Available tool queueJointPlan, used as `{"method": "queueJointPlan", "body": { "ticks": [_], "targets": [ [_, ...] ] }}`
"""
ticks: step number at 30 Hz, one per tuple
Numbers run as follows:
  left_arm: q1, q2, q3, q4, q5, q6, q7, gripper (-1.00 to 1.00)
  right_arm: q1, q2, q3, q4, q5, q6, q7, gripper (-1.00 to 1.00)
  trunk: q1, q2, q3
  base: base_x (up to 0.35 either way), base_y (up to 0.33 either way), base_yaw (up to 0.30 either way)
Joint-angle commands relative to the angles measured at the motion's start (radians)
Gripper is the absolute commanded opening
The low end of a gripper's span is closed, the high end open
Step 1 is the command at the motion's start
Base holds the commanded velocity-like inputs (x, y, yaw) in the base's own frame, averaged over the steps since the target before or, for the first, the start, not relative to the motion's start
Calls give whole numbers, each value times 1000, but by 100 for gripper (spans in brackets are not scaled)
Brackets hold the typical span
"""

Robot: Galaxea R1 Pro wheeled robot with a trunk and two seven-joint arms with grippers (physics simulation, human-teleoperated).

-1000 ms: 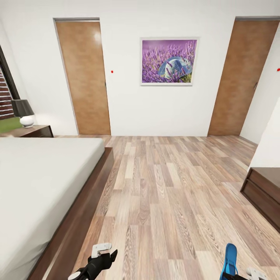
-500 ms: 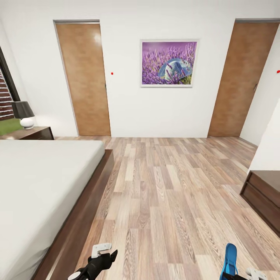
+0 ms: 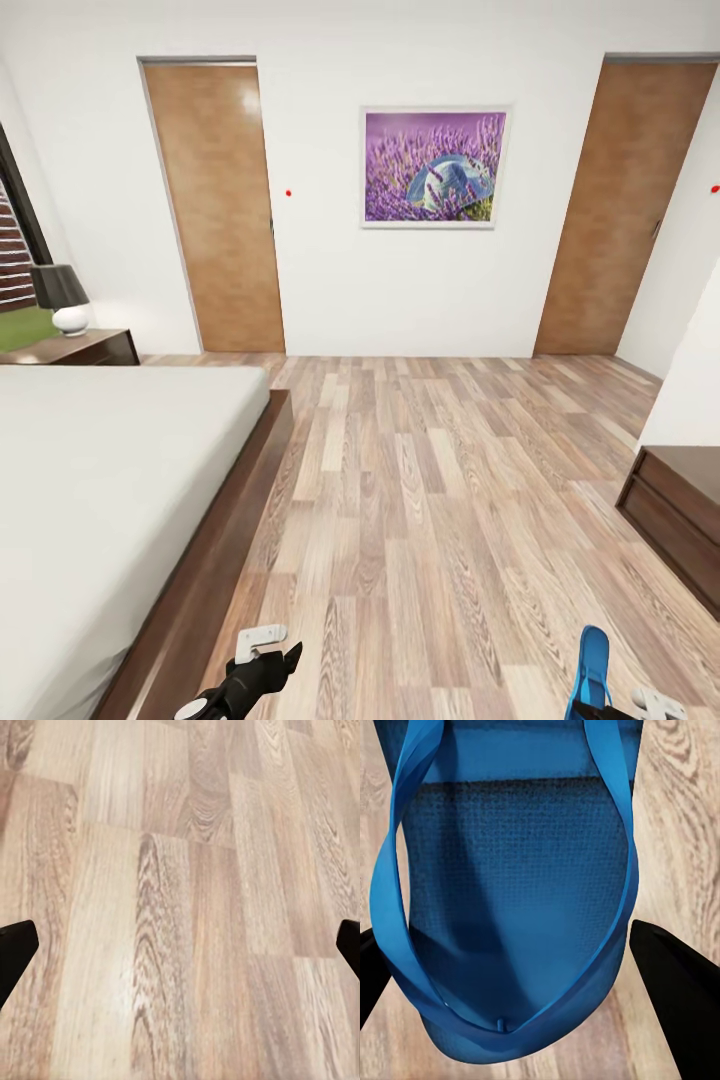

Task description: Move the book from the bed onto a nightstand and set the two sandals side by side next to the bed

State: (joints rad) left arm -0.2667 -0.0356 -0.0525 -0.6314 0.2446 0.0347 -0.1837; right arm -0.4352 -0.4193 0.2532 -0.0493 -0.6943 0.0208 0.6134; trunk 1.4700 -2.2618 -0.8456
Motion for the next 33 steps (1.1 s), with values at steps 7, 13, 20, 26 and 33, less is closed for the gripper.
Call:
{"method": "queueJointPlan", "body": {
  "ticks": [7,13,20,26,33],
  "targets": [
    [0,0,-1,-1,10,4,-2,100,0,0,9,0,-10,2,3,-100,-27,49,21,0,0,0],
    [0,0,-1,-1,10,4,-2,100,0,0,9,0,-10,2,3,-100,-50,91,40,0,0,0],
    [0,0,-1,-1,10,4,-2,100,0,0,9,0,-10,2,3,-100,-77,140,62,0,0,0],
    [0,0,-1,-1,10,4,-2,100,0,0,9,0,-10,2,3,-100,-100,182,81,0,0,0],
    [0,0,-1,-2,10,4,-2,100,0,0,9,0,-10,2,3,-100,-127,231,102,0,0,0]
  ]
}}
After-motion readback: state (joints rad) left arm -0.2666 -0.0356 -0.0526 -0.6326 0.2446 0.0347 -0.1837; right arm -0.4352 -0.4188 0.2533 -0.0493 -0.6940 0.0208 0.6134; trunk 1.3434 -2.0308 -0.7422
